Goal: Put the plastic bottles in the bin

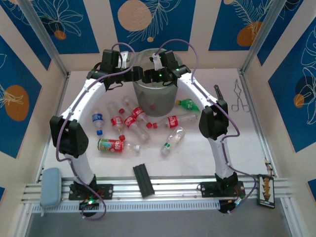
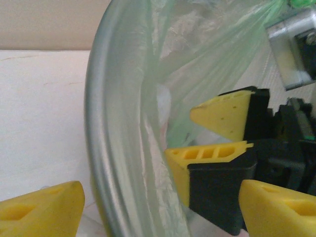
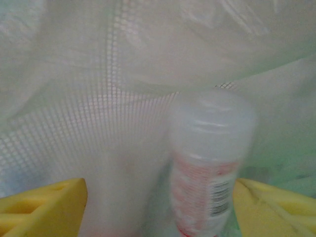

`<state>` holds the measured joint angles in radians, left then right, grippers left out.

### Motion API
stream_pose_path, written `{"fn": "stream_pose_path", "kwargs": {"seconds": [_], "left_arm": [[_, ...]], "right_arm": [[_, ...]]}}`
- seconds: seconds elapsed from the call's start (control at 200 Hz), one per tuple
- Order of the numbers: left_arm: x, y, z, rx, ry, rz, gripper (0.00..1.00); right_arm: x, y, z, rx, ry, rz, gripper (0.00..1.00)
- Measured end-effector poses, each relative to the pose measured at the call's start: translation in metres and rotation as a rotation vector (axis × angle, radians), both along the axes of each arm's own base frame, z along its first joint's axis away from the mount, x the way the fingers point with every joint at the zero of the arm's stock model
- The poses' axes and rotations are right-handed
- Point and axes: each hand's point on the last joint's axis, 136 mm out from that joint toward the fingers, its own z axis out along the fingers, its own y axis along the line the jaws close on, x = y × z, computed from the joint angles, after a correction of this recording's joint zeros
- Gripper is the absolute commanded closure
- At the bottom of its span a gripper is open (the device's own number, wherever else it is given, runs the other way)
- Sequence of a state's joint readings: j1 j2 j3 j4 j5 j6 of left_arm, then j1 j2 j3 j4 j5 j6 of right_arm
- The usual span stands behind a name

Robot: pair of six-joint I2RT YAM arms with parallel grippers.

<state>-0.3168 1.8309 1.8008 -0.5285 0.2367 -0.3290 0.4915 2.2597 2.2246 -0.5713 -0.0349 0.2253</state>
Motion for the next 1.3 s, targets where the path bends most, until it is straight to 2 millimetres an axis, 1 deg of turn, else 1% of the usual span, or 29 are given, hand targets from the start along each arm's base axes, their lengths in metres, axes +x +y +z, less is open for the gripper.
{"fn": "stream_pose_path", "kwargs": {"seconds": [0.125,0.225,0.3,0.36,0.445,0.515,0.595,0.66,0.705,0.775,0.82,0.88,0.91,0.965,1.005,1.06,1.11,1.191,1.251,1.301], "left_arm": [[-0.003,0.005,0.001,0.038,-0.003,0.0,0.18],[-0.004,0.008,0.0,0.063,-0.006,-0.001,0.18],[-0.006,0.009,-0.001,0.073,-0.002,-0.004,0.18],[-0.006,0.009,-0.002,0.079,-0.002,-0.008,0.18],[-0.007,0.01,0.001,0.086,-0.01,-0.013,0.18],[-0.009,0.012,0.001,0.094,-0.008,-0.011,0.18],[-0.009,0.014,0.002,0.101,-0.011,-0.011,0.18],[-0.009,0.016,0.002,0.107,-0.015,-0.009,0.18],[-0.009,0.017,0.003,0.11,-0.017,-0.008,0.18],[-0.009,0.019,0.004,0.112,-0.021,-0.007,0.18],[-0.009,0.02,0.005,0.111,-0.022,-0.006,0.18],[-0.009,0.021,0.007,0.111,-0.024,-0.003,0.18],[-0.009,0.022,0.007,0.111,-0.024,-0.001,0.18],[-0.008,0.024,0.007,0.111,-0.024,0.003,0.18],[-0.007,0.026,0.007,0.111,-0.024,0.006,0.18],[-0.007,0.028,0.007,0.106,-0.023,0.007,0.18],[-0.006,0.03,0.007,0.098,-0.021,0.005,0.18],[-0.004,0.035,0.008,0.094,-0.02,0.012,0.18],[-0.003,0.039,0.008,0.102,-0.025,0.013,0.18],[-0.003,0.04,0.008,0.107,-0.03,0.01,0.18]], "right_arm": [[0.0,0.0,0.016,0.006,-0.023,0.005,0.21],[0.0,-0.001,0.032,0.011,-0.044,0.009,0.19],[-0.002,-0.002,0.047,0.016,-0.065,0.013,0.18],[-0.005,-0.003,0.061,0.021,-0.084,0.015,0.16],[-0.011,-0.011,0.084,0.023,-0.106,0.011,0.14],[-0.018,-0.022,0.107,0.035,-0.126,-0.002,0.14],[-0.03,-0.037,0.138,0.064,-0.151,-0.02,0.14],[-0.041,-0.055,0.164,0.092,-0.174,-0.045,0.14],[-0.049,-0.072,0.18,0.111,-0.184,-0.072,0.14],[-0.06,-0.1,0.195,0.124,-0.193,-0.119,0.14],[-0.066,-0.115,0.198,0.128,-0.188,-0.147,0.14],[-0.073,-0.138,0.194,0.125,-0.166,-0.194,0.14],[-0.076,-0.148,0.189,0.122,-0.147,-0.219,0.14],[-0.08,-0.167,0.172,0.112,-0.101,-0.263,0.14],[-0.083,-0.179,0.154,0.101,-0.057,-0.296,0.14],[-0.085,-0.195,0.126,0.084,0.013,-0.341,0.14],[-0.087,-0.209,0.095,0.063,0.087,-0.383,0.15],[-0.09,-0.23,0.053,0.033,0.193,-0.444,0.15],[-0.09,-0.242,0.028,0.011,0.257,-0.482,0.14],[-0.086,-0.25,0.013,-0.008,0.291,-0.505,0.13]]}}
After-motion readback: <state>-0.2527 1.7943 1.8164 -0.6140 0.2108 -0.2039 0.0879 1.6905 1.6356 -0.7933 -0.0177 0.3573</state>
